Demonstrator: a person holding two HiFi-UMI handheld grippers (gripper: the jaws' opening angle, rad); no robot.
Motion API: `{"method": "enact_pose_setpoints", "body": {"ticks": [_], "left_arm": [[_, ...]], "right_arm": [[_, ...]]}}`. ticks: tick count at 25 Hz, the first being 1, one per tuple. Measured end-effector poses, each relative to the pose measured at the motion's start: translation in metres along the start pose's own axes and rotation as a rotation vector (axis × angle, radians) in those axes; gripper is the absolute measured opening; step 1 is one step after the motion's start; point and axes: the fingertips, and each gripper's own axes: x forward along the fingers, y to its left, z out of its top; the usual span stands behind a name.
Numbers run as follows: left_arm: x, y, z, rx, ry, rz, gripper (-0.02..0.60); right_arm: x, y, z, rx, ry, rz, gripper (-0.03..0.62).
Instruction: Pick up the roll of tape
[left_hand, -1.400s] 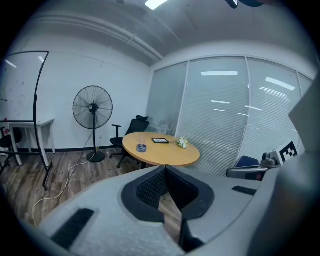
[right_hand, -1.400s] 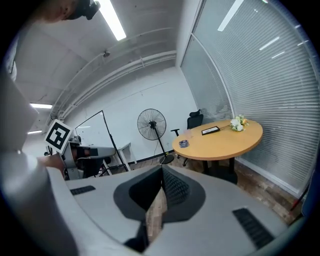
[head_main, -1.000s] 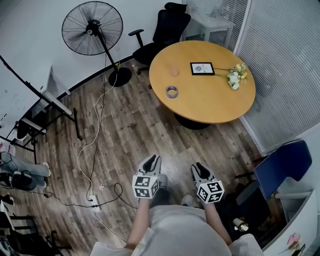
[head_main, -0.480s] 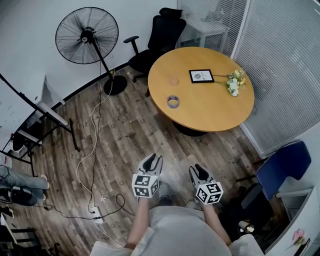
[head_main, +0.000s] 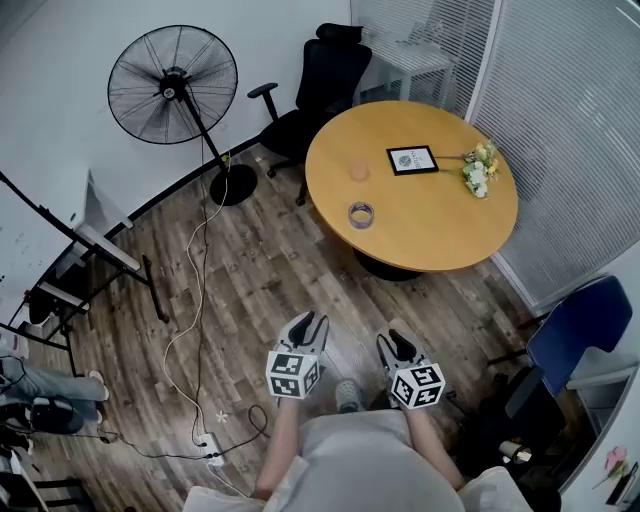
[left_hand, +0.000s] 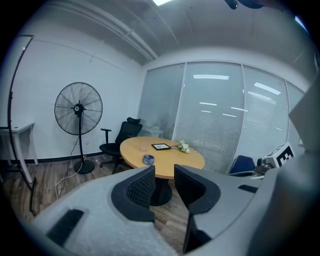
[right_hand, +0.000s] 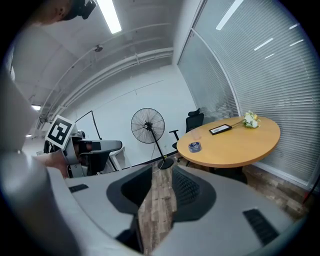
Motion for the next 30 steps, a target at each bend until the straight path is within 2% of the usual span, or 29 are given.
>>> {"method": "enact_pose_setpoints", "body": {"ticks": [5, 15, 23, 30], "left_arm": [[-0.004, 0.019, 0.000, -0.012, 0.000, -0.008, 0.106], [0.009, 0.034, 0.004, -0.031, -0.016, -0.012, 0.106], [0.044, 0.048, 0.020, -0.024, -0.011, -0.030, 0.106], [0.089, 0.053, 0.021, -0.017, 0.037, -0.045, 0.106]], "right_arm": [[0.014, 0.018, -0.001, -0.020, 0.015, 0.007, 0.123], [0.034, 0.010, 0.003, -0.037, 0.026, -0.003, 0.130], [0.055, -0.006, 0.019, -0.023, 0.015, -0.025, 0.133], [0.086, -0.034, 0.028, 0.007, 0.038, -0.020, 0.133]]}}
